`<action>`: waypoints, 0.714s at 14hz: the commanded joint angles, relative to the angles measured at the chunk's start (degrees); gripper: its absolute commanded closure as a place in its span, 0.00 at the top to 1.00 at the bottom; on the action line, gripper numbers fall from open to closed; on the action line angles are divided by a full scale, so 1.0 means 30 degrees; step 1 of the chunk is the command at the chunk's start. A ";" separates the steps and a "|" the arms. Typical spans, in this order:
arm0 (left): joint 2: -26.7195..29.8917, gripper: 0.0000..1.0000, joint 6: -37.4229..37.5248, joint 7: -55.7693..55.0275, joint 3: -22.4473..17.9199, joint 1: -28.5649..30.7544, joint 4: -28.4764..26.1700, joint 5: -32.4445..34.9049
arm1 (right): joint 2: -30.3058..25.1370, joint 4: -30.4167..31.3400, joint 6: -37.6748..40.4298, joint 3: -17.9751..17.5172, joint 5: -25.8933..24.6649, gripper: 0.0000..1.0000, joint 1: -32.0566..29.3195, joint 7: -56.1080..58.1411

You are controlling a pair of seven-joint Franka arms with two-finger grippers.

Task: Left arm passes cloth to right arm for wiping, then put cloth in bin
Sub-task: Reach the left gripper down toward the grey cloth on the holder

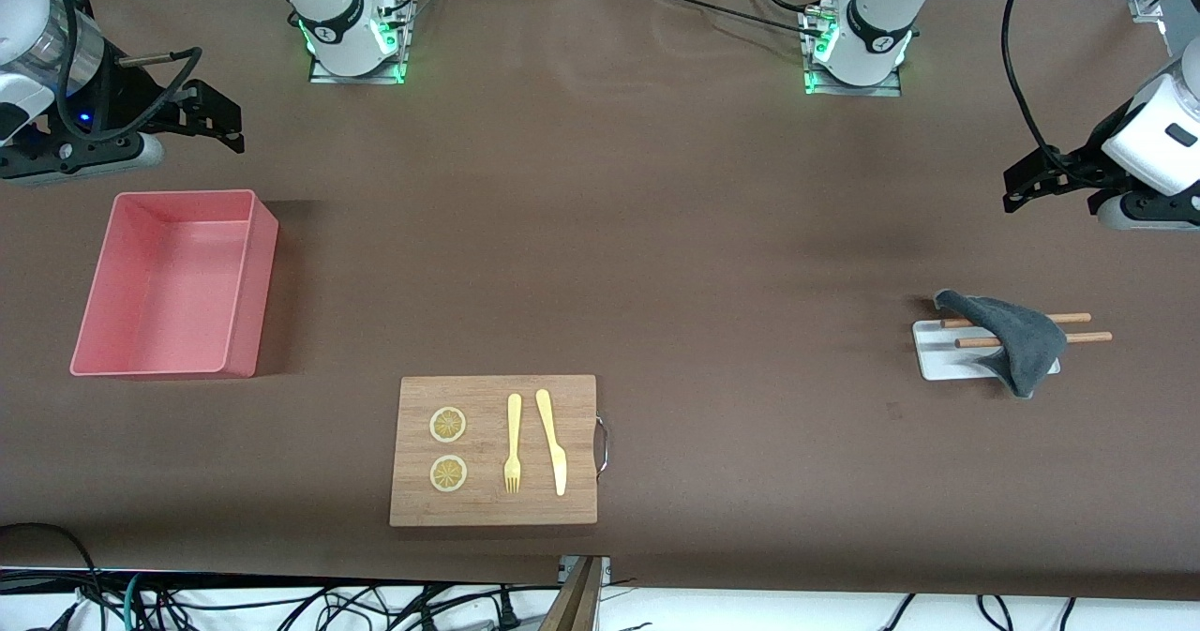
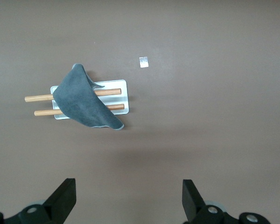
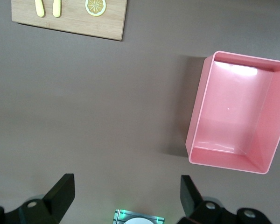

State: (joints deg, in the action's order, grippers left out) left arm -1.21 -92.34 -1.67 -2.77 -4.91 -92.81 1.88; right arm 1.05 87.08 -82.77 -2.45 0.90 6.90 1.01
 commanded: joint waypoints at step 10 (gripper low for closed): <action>-0.0415 1.00 0.0252 0.0060 -0.0043 0.0231 0.0323 -0.0157 | -0.0028 -0.0080 -0.0125 0.0027 0.0228 1.00 -0.0044 0.0280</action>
State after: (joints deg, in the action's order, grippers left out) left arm -2.13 -92.34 -1.68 -3.04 -4.51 -92.79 1.88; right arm 1.05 87.08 -82.98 -2.45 0.90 6.90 1.01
